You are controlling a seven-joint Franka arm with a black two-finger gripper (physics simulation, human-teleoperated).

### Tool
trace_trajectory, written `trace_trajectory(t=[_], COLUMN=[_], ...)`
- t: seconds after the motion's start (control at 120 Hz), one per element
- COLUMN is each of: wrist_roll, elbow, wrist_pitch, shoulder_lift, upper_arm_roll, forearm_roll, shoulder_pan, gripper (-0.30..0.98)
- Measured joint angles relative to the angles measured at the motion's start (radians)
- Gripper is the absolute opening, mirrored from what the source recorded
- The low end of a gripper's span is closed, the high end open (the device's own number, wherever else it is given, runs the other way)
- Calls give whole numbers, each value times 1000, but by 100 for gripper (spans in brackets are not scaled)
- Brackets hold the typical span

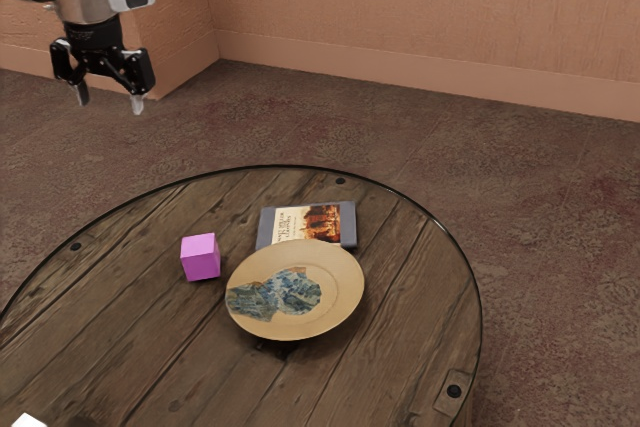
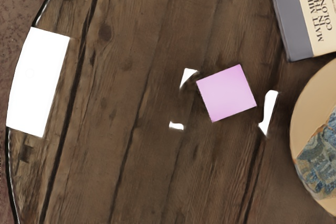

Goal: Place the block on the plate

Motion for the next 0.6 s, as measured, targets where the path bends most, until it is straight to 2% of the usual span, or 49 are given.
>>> trace_trajectory(t=[0.133, 0.233, 0.317, 0.442, 0.6], wrist_roll=[-33, -54, -73, -141, -247], elbow=[-5, -106, -214, -348, -378], wrist_pitch=[6, 62, 142, 286, 449], shoulder_lift=[9, 25, 50, 83, 191], upper_arm_roll=[0, 9, 12, 13, 13], forearm_roll=[6, 7, 6, -35, -81], shoulder_pan=[-28, -44, -41, -32, -26], gripper=[69, 69, 69, 69, 69])
